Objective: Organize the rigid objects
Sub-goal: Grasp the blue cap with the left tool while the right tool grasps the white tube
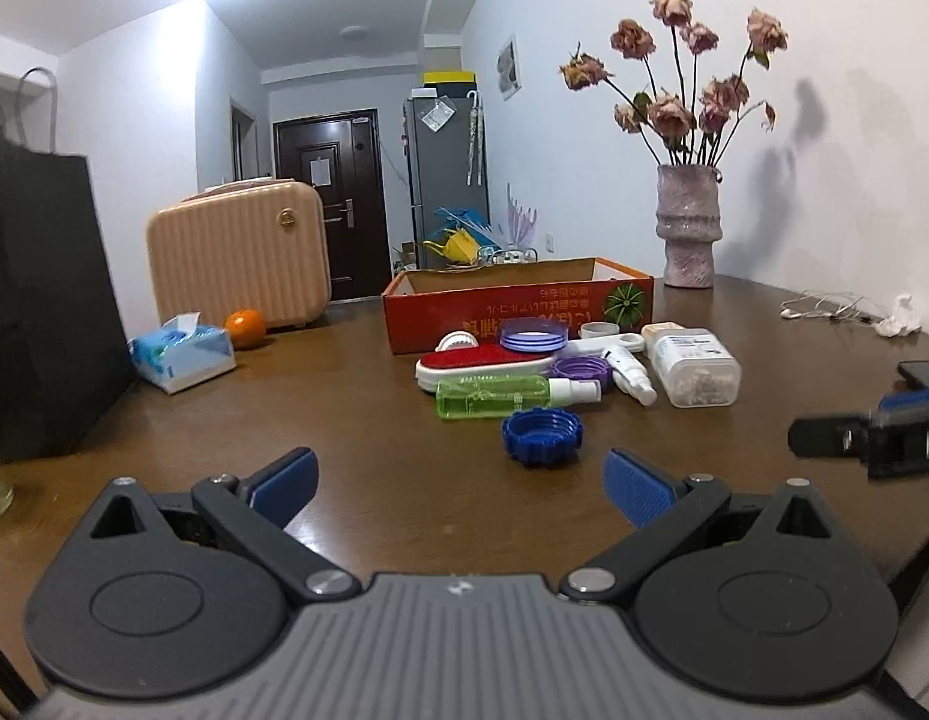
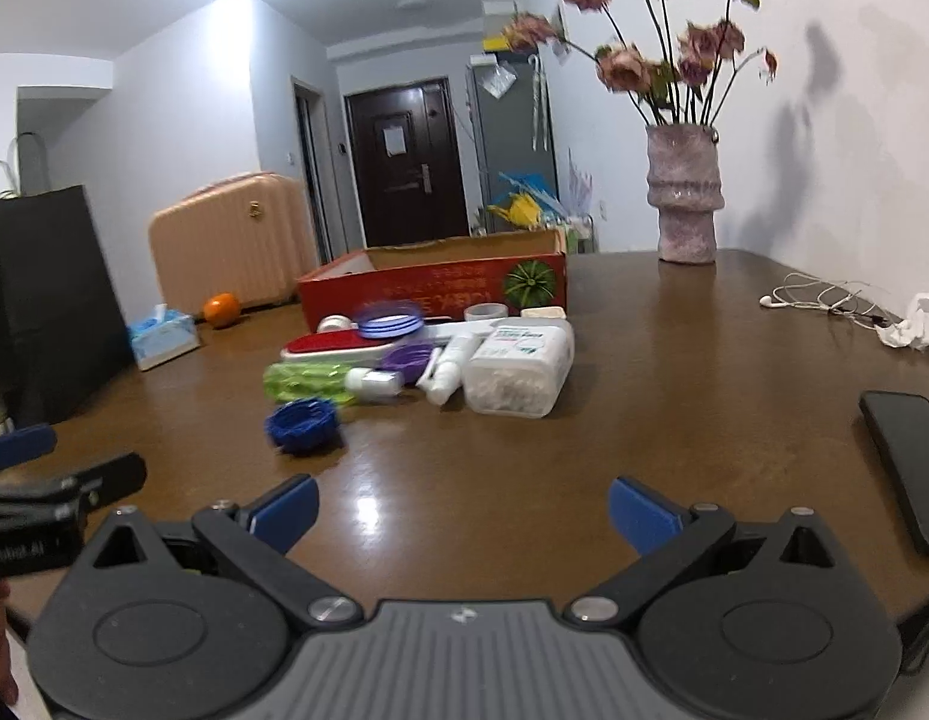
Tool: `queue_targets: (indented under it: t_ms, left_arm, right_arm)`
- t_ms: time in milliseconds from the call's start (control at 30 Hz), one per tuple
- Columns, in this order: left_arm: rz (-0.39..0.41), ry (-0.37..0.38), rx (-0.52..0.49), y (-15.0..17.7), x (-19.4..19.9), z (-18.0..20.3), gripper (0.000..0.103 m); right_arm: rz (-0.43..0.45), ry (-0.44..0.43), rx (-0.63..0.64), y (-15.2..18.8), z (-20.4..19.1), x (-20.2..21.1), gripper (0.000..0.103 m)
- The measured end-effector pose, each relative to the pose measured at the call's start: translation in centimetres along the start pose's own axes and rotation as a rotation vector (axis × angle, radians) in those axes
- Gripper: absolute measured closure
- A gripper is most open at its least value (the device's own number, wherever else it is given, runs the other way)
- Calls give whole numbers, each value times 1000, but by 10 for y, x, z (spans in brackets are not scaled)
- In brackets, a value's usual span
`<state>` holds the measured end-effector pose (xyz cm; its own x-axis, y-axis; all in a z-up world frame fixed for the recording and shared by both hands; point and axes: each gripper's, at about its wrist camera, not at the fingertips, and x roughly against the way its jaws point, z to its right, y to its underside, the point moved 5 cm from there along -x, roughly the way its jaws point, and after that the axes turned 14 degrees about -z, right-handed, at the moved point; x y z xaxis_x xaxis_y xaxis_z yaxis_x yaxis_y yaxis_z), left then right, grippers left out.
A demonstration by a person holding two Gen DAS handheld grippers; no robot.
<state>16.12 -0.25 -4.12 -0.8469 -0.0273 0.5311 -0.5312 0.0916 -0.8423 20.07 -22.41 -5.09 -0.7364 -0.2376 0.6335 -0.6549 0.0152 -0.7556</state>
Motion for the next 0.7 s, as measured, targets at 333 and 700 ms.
queue_targets:
  t_ms: [333,700]
  left_arm:
    - [-91,57,-11,-48,-78,4,0]
    - [-203,193,-39,-60,-130,15,10]
  right_arm:
    - [-17,-95,44,-67,11,-63,0]
    - [-91,-131,73,-85,-2,-100,49]
